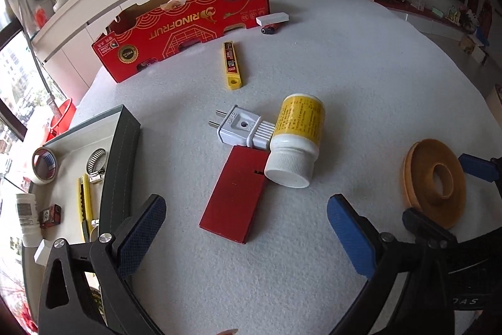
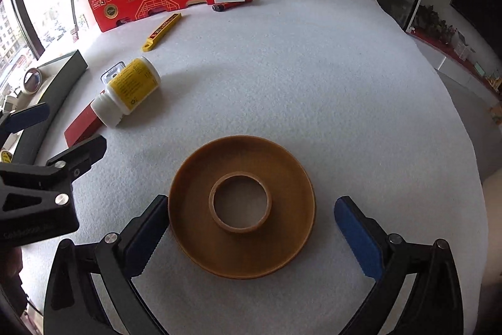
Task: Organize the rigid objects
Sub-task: 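Grasp the red case with the left tool while the right tool grasps the brown tape ring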
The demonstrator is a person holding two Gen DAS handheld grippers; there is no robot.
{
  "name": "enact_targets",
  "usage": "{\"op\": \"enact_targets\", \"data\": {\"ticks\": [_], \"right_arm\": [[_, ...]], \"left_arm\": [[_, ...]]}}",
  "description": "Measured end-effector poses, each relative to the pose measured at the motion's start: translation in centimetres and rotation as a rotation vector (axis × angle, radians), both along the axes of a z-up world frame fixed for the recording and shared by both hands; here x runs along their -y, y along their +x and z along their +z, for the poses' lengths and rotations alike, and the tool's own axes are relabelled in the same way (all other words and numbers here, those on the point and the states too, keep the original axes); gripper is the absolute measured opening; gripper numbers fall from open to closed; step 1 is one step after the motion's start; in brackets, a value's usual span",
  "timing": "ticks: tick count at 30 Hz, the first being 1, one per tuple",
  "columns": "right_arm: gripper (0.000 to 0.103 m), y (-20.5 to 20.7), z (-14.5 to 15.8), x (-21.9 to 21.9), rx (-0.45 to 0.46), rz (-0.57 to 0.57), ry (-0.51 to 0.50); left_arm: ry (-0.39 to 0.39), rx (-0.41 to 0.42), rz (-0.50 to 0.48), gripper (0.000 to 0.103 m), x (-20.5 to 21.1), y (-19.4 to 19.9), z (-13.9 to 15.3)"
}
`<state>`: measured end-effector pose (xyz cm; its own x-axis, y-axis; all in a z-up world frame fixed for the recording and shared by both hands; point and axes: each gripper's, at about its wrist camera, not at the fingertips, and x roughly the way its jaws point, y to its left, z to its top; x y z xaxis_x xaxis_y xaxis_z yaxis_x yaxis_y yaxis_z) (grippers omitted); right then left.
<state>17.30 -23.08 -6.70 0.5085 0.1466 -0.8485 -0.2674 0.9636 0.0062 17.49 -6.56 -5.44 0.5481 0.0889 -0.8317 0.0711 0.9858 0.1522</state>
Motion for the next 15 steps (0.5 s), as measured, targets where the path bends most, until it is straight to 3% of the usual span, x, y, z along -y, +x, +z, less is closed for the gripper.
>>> {"op": "enact_targets", "data": {"ticks": [7, 11, 13, 15], "right_arm": [[0.103, -0.1, 0.0, 0.0, 0.001, 0.004, 0.0], [0.103, 0.1, -0.1, -0.1, 0.001, 0.008, -0.002], [0.103, 0.2, 0.0, -0.1, -0.009, 0.011, -0.004], [0.103, 0.0, 0.0, -0.1, -0.016, 0.013, -0.006]], "left_arm": [[-0.149, -0.056, -0.016, 0.103, -2.0, 1.8, -1.4], [-0.146, -0.069, 0.001, 0.102, -2.0, 2.3, -1.1], [-0.15, -0.053, -0.033, 0.091, -1.6, 1.7, -0.8], [-0.142, -0.037, -0.093, 0.062, -0.5, 0.7, -0.3]]}}
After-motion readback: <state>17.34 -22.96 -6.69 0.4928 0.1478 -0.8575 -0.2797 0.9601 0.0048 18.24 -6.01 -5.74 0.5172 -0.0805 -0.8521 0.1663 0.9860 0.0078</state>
